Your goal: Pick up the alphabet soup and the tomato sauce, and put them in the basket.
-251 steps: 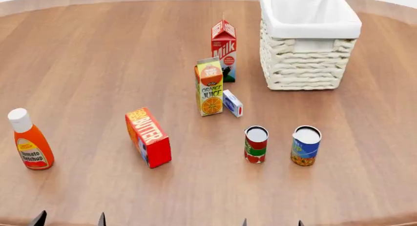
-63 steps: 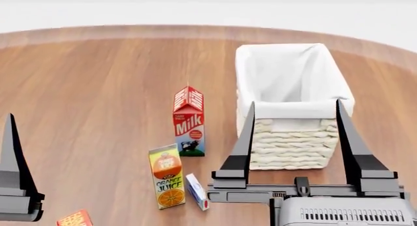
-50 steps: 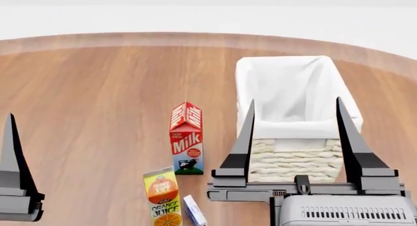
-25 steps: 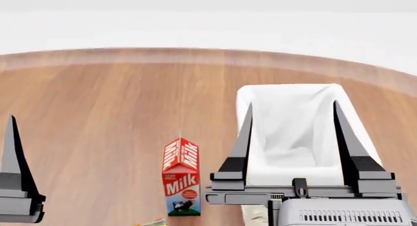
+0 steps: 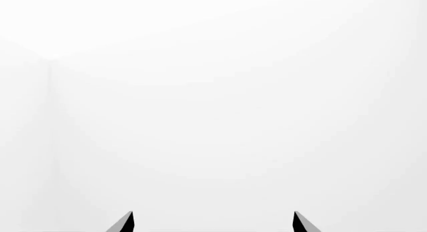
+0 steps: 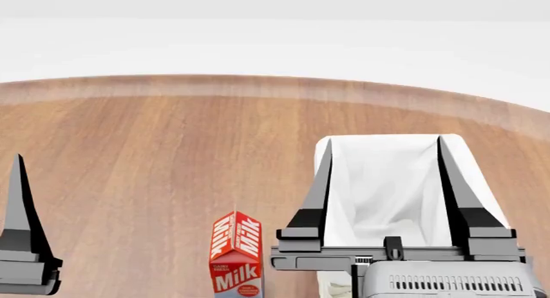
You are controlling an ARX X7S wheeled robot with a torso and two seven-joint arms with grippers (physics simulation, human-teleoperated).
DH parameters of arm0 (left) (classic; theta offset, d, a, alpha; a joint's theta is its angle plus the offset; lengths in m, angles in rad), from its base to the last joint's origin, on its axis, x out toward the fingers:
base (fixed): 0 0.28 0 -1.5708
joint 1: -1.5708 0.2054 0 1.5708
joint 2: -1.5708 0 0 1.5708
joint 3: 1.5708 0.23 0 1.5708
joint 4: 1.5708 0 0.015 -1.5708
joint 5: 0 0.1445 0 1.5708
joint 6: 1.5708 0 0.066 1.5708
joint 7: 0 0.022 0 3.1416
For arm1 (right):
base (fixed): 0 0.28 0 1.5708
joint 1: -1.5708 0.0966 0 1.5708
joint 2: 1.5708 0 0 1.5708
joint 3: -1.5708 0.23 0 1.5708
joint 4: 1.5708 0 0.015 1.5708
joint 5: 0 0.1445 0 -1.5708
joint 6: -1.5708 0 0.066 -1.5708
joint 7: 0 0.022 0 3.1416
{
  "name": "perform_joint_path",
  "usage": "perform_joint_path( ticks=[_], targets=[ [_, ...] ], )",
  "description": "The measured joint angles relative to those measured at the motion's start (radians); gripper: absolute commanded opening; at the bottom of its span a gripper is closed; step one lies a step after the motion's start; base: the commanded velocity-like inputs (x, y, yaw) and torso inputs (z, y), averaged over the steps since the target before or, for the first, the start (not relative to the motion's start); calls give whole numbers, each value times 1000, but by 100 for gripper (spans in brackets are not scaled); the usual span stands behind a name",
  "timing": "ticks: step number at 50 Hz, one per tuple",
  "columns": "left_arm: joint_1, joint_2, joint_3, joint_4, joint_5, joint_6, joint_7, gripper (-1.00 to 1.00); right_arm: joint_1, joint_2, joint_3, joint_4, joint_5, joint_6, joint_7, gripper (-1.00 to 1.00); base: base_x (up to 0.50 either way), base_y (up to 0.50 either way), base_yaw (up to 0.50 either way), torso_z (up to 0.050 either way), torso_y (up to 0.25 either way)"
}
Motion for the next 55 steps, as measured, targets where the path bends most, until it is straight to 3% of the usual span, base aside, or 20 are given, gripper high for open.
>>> perform_joint_path(
  ticks=[14,29,34,41,48,55],
  targets=[
    [-5,-4,5,-3,-3,-4,-6,100,90,29,33,-169,114,330,-35,100,0,0,0,0,0],
    [-17,-10,9,14,-5,-30,-12,100,297,-22,230,-365,426,1043,-40,100,0,0,0,0,0],
    [-21,-12,10,23,-5,-41,-14,100,339,21,289,-343,747,1175,179,100,0,0,0,0,0],
    [-24,-15,13,28,-5,-50,-17,100,377,115,285,-260,1257,1232,566,100,0,0,0,0,0],
    [-29,-17,15,37,-6,-62,-19,100,355,190,264,-238,1547,1243,791,100,0,0,0,0,0],
    [-29,-19,19,40,-6,-66,-22,100,281,244,256,-245,1677,1255,897,100,0,0,0,0,0]
  ],
)
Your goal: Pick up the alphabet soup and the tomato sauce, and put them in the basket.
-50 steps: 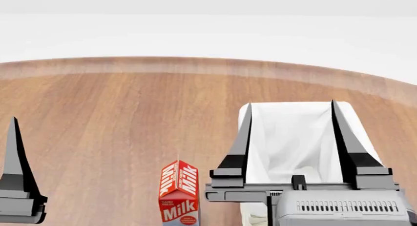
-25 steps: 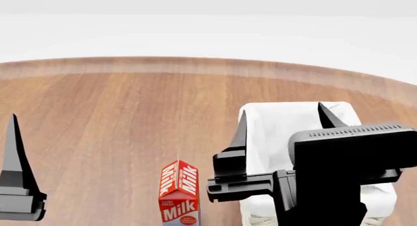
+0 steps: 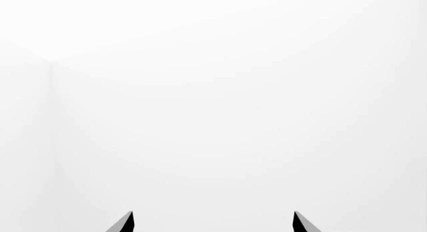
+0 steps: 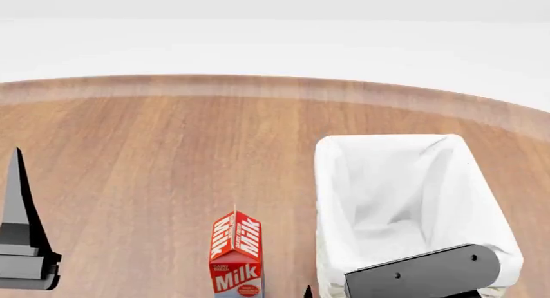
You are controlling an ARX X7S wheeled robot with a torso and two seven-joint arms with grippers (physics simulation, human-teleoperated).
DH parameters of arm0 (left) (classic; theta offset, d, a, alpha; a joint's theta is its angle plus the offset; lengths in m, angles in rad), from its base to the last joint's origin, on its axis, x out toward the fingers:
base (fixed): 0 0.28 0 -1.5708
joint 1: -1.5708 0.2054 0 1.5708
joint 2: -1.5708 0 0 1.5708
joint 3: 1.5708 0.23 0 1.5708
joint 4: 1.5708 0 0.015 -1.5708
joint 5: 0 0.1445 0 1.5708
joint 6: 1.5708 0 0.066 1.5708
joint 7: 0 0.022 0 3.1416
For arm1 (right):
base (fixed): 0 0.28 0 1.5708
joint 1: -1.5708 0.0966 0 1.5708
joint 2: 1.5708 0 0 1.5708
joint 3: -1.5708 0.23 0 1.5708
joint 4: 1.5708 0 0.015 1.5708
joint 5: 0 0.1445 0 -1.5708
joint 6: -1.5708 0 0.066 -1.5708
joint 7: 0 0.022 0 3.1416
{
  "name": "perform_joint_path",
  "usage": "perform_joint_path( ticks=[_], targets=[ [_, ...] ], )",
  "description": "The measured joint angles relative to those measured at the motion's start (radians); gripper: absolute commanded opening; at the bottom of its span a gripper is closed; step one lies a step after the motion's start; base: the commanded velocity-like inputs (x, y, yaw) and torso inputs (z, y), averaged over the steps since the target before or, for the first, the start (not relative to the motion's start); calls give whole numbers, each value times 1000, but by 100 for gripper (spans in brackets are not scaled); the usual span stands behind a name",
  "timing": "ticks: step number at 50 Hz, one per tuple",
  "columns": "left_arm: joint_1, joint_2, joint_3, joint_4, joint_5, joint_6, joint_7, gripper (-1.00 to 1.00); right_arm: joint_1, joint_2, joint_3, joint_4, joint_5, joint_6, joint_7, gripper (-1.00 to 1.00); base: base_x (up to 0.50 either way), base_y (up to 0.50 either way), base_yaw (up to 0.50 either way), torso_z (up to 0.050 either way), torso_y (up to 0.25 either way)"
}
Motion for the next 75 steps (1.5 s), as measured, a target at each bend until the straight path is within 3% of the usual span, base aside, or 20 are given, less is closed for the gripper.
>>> perform_joint_path(
  ticks=[23,54,75],
  targets=[
    [2,-7,9,16,0,-14,-10,100,-256,102,6,-85,85,-6,62,100,0,0,0,0,0],
    [6,-16,14,16,-1,-11,-24,100,-645,94,35,-75,-378,-66,-331,100,0,0,0,0,0],
    [14,-23,14,11,-5,2,-34,100,-746,113,-57,-25,-615,-205,-495,100,0,0,0,0,0]
  ],
)
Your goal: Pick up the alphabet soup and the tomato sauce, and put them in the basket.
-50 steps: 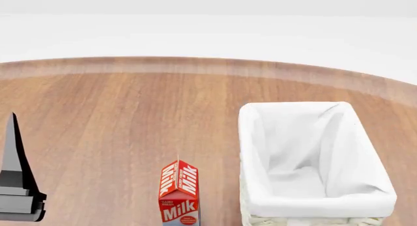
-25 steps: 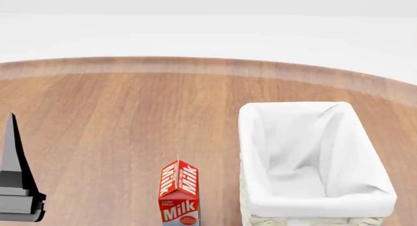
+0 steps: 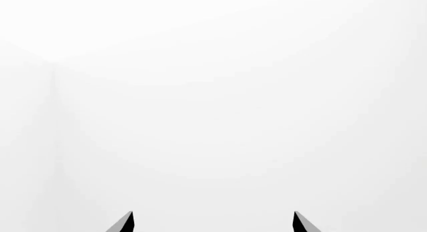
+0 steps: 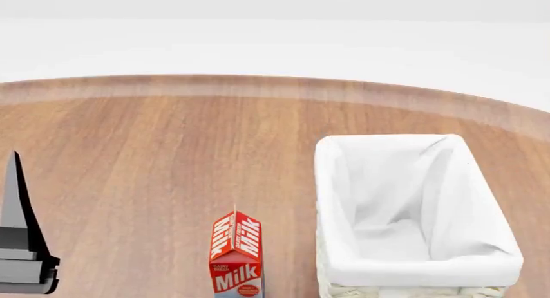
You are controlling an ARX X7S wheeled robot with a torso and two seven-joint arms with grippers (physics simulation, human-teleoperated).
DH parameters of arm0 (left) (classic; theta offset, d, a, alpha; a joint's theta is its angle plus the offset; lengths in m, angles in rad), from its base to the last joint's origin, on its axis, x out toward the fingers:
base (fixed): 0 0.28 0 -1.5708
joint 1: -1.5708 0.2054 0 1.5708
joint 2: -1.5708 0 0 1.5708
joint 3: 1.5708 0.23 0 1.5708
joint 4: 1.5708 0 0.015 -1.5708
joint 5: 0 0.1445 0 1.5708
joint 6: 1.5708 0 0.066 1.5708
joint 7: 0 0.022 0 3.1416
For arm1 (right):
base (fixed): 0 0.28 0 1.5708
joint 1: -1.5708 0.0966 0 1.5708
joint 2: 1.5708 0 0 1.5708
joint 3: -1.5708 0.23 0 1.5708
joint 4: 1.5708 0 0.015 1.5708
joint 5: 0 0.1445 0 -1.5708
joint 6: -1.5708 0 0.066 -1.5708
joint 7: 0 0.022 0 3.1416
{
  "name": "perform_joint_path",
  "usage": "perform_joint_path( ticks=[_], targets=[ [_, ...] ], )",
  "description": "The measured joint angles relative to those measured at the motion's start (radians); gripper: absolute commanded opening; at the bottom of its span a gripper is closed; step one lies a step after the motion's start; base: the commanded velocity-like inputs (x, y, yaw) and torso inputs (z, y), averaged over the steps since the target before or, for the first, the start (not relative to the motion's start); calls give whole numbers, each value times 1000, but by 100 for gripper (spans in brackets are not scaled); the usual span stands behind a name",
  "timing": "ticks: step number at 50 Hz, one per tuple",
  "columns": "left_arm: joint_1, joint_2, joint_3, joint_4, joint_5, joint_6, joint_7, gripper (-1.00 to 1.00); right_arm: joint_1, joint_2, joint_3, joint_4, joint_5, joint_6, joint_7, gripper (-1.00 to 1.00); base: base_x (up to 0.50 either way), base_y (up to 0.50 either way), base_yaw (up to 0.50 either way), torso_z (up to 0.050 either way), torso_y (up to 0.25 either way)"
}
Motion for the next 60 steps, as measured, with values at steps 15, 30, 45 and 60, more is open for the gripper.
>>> perform_joint_path(
  ticks=[15,30,45,60],
  targets=[
    [1,-4,3,2,-2,-1,-6,100,-20,10,-47,34,-73,-52,-35,100,0,0,0,0,0],
    [0,-7,6,-1,-5,1,-11,100,-22,13,-74,66,-101,-80,-52,100,0,0,0,0,0],
    [2,-10,8,-1,-7,2,-17,100,-35,9,-115,126,-151,-139,-90,100,0,0,0,0,0],
    [5,-14,9,-4,-11,6,-22,100,-35,9,-127,171,-168,-168,-106,100,0,0,0,0,0]
  ],
)
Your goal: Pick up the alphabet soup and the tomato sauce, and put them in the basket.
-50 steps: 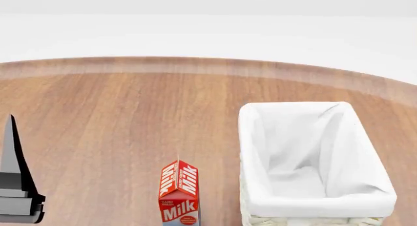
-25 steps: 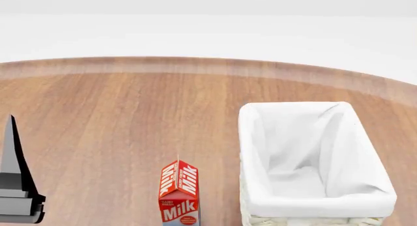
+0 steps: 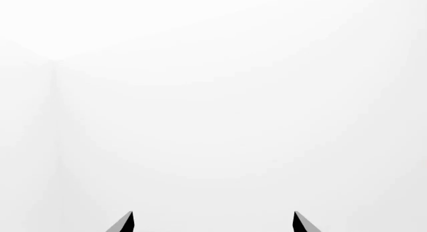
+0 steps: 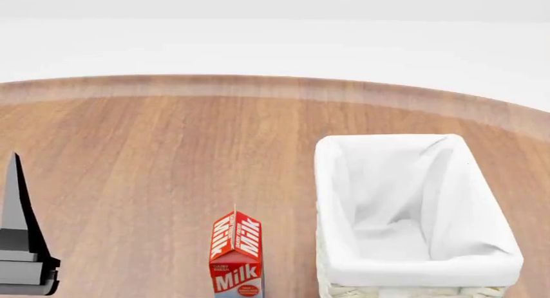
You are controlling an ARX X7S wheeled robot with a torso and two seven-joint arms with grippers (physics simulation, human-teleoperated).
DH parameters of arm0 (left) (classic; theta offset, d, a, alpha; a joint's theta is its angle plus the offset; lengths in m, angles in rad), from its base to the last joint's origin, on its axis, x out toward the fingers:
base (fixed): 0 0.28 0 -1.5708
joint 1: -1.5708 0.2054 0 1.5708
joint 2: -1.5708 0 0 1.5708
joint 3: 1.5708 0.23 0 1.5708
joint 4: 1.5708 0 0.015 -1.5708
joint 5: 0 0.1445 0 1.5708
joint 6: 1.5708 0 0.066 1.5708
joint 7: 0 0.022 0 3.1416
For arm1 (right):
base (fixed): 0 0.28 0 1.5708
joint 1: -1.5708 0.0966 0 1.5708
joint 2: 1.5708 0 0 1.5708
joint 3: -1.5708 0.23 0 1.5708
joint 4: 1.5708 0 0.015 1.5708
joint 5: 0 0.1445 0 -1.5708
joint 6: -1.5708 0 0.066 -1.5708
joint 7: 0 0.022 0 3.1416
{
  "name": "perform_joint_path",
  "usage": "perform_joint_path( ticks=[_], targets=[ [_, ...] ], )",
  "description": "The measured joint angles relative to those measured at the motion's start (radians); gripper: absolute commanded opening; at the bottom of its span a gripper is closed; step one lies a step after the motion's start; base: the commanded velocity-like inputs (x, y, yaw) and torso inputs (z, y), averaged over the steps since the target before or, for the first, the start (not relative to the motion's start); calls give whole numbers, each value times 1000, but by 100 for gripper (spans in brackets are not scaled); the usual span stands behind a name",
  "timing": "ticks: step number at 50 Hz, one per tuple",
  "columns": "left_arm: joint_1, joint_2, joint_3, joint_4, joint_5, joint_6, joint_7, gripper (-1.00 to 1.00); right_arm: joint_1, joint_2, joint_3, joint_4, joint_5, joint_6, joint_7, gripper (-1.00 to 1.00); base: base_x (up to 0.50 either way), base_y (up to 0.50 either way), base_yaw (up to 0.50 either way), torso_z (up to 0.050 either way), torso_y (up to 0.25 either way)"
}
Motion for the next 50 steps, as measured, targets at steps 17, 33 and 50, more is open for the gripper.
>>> perform_joint_path(
  ticks=[17,33,50],
  targets=[
    [-2,-4,2,6,-3,-7,-5,100,-5,-2,-20,53,-28,-36,-22,100,0,0,0,0,0],
    [-3,-7,7,2,-5,-4,-10,100,-12,-5,-37,94,-46,-60,-39,100,0,0,0,0,0],
    [-3,-10,14,-7,-5,4,-16,100,-14,-14,-61,148,-70,-93,-65,100,0,0,0,0,0]
  ],
)
